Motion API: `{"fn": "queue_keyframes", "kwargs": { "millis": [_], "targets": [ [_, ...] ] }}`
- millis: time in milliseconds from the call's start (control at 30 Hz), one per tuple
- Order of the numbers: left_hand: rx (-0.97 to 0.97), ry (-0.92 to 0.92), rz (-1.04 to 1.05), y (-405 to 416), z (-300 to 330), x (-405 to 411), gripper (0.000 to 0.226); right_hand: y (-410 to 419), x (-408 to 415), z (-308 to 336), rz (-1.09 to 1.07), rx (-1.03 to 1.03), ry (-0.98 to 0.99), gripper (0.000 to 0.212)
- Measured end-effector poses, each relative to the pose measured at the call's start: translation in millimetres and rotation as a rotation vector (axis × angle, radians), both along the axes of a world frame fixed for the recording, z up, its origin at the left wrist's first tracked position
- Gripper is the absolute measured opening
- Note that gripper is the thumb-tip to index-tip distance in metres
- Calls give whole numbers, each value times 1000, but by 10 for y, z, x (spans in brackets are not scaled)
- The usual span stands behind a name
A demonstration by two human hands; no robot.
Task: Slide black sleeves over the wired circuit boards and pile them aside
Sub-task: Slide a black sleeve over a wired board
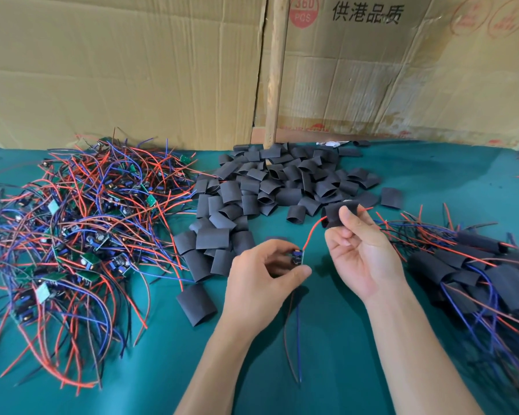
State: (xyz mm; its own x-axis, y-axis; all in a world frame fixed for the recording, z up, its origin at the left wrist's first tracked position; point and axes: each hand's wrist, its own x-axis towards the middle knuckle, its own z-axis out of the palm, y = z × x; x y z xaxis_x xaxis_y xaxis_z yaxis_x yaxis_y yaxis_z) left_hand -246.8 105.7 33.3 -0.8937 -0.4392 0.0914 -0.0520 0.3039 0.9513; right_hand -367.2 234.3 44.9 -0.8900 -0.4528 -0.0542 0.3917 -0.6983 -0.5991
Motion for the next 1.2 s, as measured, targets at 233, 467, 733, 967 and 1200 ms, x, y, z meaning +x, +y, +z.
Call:
{"fn": "queue_keyframes", "kwargs": {
  "millis": [233,467,733,967,1200],
  "targets": [
    [71,38,108,-15,-57,-31,28,-52,44,-55,105,524,374,28],
    [68,25,86,-13,-73,-25,38,-25,35,-79,120,551,376,31],
    [189,96,142,-16,-20,-15,22,46,35,-33,218,533,340,28],
    [125,100,102,6,-4,-17,12,-37,121,25,323,507,295,30],
    [56,100,172,35,-36,-35,23,-80,296,113,270,598,336,35]
  ]
}}
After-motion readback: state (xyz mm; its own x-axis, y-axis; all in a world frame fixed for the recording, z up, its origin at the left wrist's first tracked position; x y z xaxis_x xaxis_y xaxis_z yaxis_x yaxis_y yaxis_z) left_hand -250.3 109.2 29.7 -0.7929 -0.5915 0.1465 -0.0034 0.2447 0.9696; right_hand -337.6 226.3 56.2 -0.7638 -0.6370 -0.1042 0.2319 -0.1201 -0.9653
